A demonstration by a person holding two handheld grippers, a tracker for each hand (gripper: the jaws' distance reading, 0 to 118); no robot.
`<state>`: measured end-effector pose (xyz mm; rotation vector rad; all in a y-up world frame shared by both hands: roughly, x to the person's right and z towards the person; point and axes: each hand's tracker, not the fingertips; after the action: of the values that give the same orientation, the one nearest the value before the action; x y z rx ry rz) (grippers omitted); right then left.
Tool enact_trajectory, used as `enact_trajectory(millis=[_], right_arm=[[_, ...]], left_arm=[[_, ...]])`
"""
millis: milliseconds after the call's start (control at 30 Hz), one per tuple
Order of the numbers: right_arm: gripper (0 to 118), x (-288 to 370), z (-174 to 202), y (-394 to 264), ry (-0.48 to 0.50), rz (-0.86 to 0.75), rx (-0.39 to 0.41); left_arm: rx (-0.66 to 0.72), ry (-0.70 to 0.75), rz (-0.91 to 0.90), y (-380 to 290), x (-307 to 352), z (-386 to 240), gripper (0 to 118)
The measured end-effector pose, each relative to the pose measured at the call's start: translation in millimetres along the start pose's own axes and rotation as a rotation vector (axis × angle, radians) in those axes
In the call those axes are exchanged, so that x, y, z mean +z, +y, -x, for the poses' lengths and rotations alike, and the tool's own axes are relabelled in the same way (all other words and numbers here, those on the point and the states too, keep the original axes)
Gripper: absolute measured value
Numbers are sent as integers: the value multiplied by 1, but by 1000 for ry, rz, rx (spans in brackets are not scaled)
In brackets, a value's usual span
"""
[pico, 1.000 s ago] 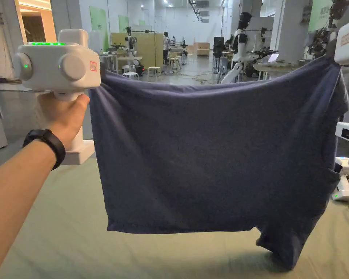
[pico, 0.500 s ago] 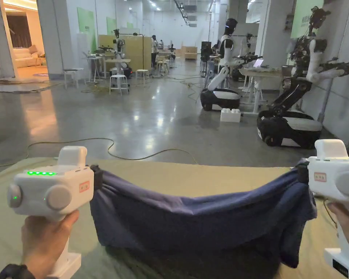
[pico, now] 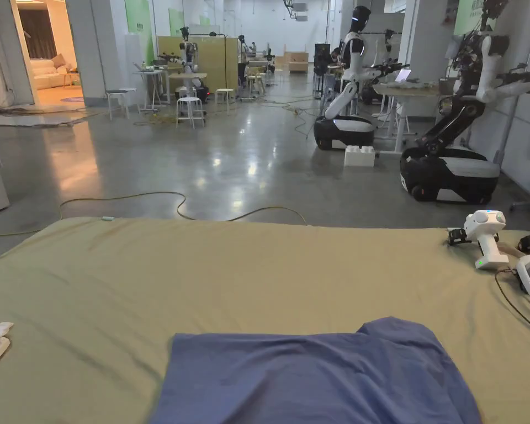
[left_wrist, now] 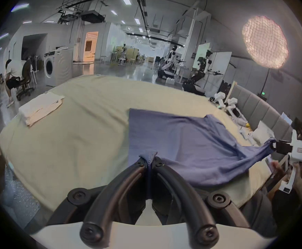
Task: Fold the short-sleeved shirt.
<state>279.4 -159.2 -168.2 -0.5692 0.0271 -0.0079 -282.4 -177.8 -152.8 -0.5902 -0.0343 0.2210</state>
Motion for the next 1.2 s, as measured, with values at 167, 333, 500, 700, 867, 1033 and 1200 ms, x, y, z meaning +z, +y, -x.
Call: enact_trajectory(millis=[167, 333, 500, 700, 867, 1033, 1200], right_arm=[[2, 8, -7, -45, -22, 120, -19], [2, 4, -3, -71, -29, 179, 18], [70, -2, -1, -82, -15, 249, 56], [68, 34, -2, -54, -5, 90, -41], [67, 99, 32, -10, -95, -265, -26], [67, 144, 51, 14, -73, -484, -160], [0, 144, 61, 24, -72, -423, -138]], left_arm=[[-56, 46, 44, -25, 21, 13, 5], [-45, 6, 135, -41, 15, 22, 5], [9, -18, 198, -54, 6, 36, 103], [-6, 44, -14, -21, 54, 15, 109], [-148, 97, -306, 11, 123, -41, 109], [-168, 112, -445, 21, 168, -76, 108], [-207, 139, -469, 27, 183, -92, 93]])
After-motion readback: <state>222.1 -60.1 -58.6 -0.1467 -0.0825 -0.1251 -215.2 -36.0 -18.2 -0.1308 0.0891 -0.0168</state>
